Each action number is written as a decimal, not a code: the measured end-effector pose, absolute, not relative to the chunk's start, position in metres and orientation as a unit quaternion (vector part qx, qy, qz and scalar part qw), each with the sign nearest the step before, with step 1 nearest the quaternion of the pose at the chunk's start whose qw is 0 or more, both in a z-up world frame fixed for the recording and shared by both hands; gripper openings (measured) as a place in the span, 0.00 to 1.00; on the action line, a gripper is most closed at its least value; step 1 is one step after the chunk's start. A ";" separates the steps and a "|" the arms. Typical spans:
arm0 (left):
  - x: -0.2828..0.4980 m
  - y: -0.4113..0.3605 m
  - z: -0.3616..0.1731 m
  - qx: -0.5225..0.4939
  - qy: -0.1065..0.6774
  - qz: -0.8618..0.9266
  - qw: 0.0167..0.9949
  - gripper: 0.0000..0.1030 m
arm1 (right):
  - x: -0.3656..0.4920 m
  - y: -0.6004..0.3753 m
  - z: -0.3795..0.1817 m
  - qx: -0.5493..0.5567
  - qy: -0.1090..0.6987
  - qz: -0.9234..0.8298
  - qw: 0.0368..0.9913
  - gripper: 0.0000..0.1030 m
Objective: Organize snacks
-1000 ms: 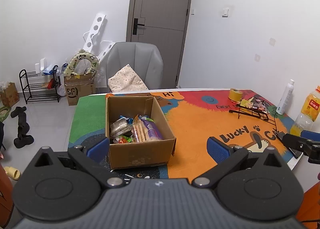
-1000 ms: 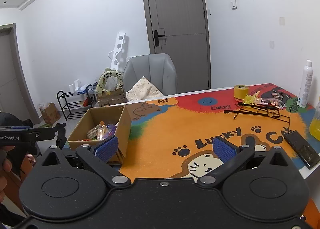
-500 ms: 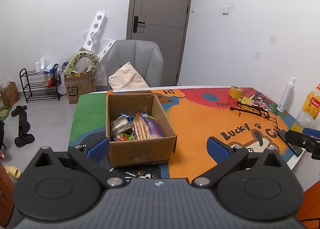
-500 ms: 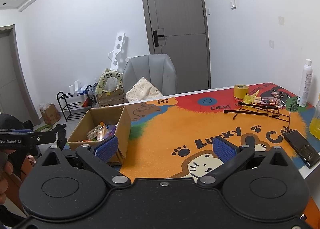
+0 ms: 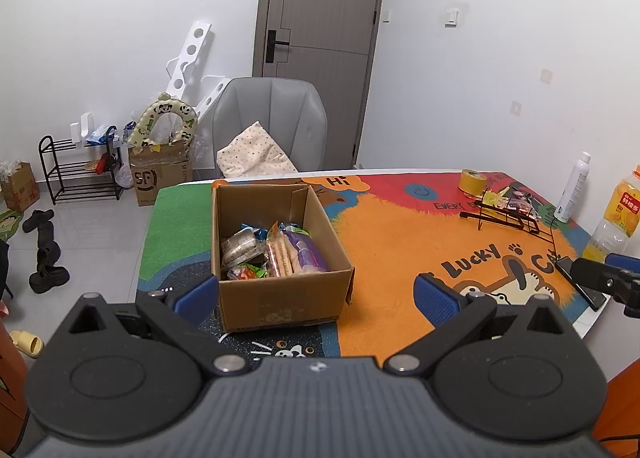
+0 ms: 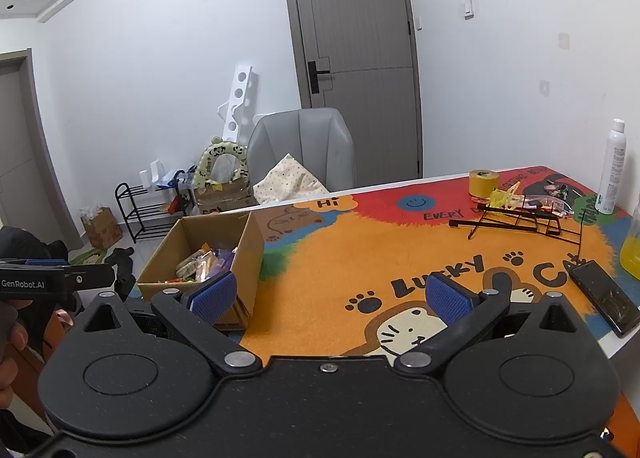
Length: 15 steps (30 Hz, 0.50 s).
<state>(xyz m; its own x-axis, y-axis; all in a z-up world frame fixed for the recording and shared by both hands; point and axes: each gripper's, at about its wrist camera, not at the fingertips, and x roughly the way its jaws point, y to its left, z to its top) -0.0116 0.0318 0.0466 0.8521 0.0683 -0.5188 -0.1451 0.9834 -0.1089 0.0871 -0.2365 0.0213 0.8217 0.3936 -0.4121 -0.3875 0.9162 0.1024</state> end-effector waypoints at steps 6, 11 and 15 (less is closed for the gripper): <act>-0.012 0.032 0.046 -0.071 0.266 0.055 0.960 1.00 | 0.087 -0.237 0.022 0.007 0.217 0.205 0.954 1.00; -0.011 0.031 0.047 -0.072 0.266 0.055 0.960 1.00 | 0.087 -0.237 0.022 0.008 0.217 0.204 0.954 1.00; -0.011 0.031 0.047 -0.071 0.266 0.055 0.960 1.00 | 0.087 -0.237 0.022 0.008 0.217 0.204 0.954 1.00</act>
<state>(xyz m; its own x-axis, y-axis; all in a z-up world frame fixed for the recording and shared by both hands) -0.0114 0.0311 0.0467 0.8520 0.0682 -0.5192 -0.1441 0.9837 -0.1073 0.0867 -0.2372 0.0218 0.8222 0.3929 -0.4119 -0.3862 0.9166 0.1034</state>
